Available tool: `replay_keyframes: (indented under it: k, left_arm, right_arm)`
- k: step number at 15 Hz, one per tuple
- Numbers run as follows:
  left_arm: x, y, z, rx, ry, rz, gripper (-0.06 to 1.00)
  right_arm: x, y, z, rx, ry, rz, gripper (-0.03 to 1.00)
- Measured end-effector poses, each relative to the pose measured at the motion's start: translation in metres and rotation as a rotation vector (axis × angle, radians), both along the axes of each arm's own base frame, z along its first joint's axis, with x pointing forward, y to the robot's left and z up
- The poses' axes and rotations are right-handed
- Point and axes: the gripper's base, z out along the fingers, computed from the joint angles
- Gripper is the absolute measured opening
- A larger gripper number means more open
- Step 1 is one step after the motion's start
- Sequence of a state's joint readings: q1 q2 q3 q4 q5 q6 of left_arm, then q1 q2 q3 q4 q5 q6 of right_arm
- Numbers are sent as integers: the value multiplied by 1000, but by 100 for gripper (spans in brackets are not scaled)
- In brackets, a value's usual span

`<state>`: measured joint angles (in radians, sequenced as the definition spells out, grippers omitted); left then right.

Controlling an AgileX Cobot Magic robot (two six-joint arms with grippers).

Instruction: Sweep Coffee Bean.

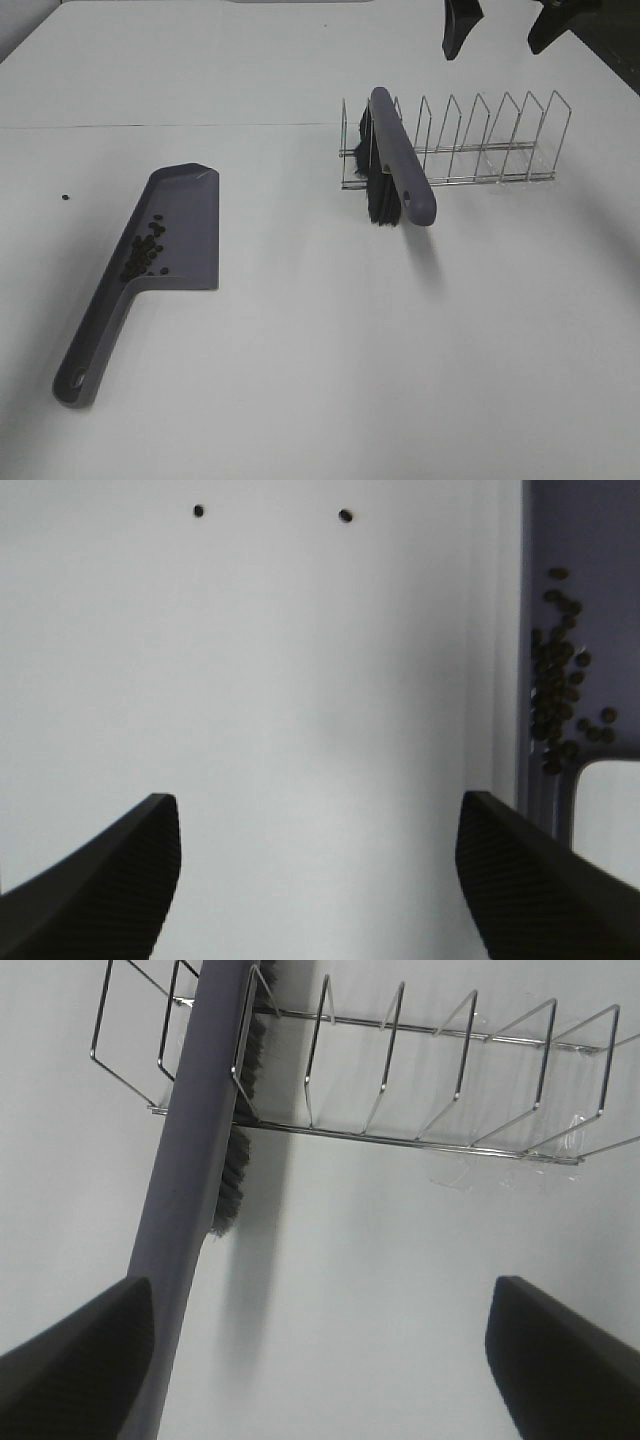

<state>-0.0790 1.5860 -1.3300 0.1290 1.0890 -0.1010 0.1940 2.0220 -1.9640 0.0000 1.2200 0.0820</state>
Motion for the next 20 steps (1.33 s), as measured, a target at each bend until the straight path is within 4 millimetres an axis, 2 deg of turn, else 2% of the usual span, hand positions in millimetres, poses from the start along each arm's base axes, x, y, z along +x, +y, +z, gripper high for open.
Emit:
replay_keyframes:
  k: [4, 6, 7, 10, 13, 15, 16, 17, 20]
  left_arm:
    - [-7, 10, -2, 9, 79, 22, 70]
    - [-14, 7, -1, -29, 55, 27, 70]
    - [-32, 5, 1, -75, -37, 28, 70]
    - [-67, 6, 7, -95, -140, 47, 70]
    - [-111, 8, 2, -102, -173, 54, 70]
    - [-138, 10, -10, -105, -193, 53, 70]
    - [-144, 10, -13, -105, -202, 52, 70]
    - [-170, 11, -19, -110, -255, 49, 70]
    - [-203, 13, -22, -116, -336, 45, 70]
  right_arm:
    - [-12, -4, 23, 4, -49, 8, 77]
    - [-29, -7, 27, 0, -34, 12, 77]
    - [-52, -15, 23, -49, 7, 14, 77]
    - [-87, -24, 17, -84, 60, 16, 77]
    - [-136, -34, 9, -100, 88, 21, 77]
    - [-165, -40, 1, -97, 65, 25, 77]
    - [-171, -41, 0, -95, 55, 25, 77]
    - [-198, -46, -10, -93, 47, 28, 77]
    - [-237, -53, -27, -93, 49, 31, 77]
